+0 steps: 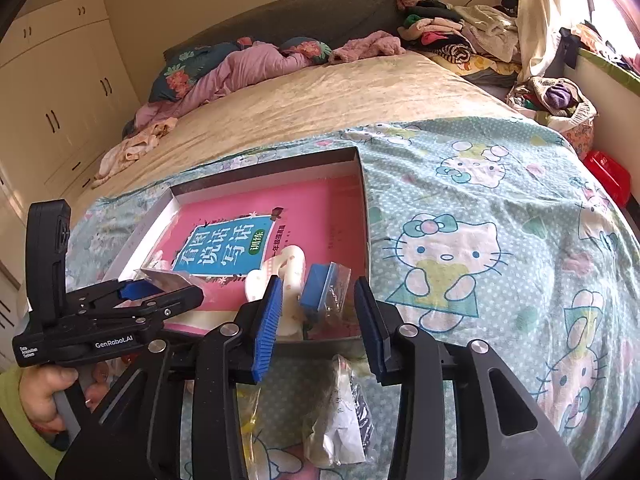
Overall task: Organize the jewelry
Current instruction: 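Lower the blue box into the pink box with the right gripper while the left releases the bag inside, then withdraw both open grippers from the box back over the jewelry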
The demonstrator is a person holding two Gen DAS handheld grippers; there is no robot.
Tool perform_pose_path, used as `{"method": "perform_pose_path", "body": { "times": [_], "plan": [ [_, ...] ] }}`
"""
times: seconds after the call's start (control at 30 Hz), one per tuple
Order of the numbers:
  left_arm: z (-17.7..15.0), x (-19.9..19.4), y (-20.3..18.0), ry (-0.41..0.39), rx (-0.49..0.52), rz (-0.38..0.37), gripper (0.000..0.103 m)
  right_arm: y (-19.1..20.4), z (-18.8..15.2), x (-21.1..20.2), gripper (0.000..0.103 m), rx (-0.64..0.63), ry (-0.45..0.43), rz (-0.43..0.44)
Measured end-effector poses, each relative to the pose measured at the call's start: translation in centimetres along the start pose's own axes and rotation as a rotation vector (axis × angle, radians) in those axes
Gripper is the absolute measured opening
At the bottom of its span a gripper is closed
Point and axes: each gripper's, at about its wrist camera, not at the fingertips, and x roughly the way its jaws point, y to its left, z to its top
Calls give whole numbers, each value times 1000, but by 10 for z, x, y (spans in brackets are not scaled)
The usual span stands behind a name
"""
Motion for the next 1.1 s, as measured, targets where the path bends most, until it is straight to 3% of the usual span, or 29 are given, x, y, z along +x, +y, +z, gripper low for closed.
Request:
{"method": "perform_pose_path", "body": {
  "times": [0.27,0.4,0.7,0.93,1.1],
  "plan": [
    [1,-2,0,-2,-1,3,70,-1,-4,-10,49,17,-14,8],
    [2,-9,1,-13,-6,8,77,0,-5,-16,59,27,-25,8],
    [5,-32,11,-53,-43,4,83,-2,-6,-30,77,53,-55,7],
    [8,-59,16,-100,-73,-7,93,-2,-5,-44,85,69,-83,14],
    [8,-76,21,-129,-93,-7,93,1,-3,-56,88,78,-103,26]
  ]
}}
